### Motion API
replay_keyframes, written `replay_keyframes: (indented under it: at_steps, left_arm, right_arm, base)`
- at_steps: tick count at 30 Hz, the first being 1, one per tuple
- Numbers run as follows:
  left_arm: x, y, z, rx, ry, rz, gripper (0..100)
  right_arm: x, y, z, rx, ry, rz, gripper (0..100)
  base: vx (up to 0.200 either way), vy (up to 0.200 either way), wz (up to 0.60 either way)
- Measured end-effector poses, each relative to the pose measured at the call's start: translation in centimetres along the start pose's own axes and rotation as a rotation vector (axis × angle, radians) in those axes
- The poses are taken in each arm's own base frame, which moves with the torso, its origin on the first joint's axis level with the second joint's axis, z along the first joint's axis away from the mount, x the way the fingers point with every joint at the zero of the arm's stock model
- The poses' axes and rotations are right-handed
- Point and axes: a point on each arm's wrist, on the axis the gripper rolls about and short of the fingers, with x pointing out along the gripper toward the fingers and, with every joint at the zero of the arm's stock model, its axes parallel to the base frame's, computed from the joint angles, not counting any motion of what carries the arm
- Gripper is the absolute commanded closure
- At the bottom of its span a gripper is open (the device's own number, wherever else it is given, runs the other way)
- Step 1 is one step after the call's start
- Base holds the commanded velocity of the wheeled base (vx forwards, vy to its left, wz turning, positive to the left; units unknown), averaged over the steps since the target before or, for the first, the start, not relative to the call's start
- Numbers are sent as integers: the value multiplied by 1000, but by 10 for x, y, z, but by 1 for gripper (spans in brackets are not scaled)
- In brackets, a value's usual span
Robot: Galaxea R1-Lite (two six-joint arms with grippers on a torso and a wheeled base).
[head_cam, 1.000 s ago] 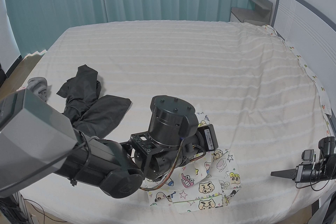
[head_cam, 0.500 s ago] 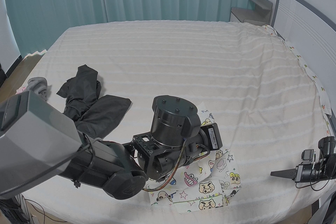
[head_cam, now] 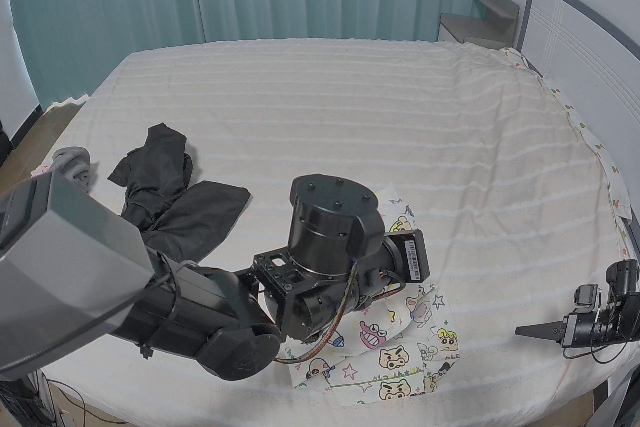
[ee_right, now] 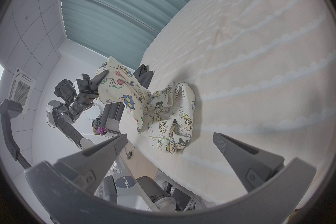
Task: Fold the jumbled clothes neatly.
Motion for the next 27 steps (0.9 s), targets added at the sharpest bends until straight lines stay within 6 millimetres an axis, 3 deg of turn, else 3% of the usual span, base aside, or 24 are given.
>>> replay_keyframes:
  at_steps: [6, 7, 27]
  left_arm:
    - [0, 0, 0, 1, 1, 0, 100]
    - [0, 0, 0, 1, 2, 1, 0]
    - [-4, 0, 2, 4, -30, 41, 0]
  right_arm:
    - [0, 0, 0, 0, 0, 0, 0]
    - [0, 0, 0, 0, 0, 0, 0]
    - [1, -1, -1, 6, 6, 2, 0]
  base:
    - [0, 0, 0]
    - [0, 0, 0]
    - [0, 0, 0]
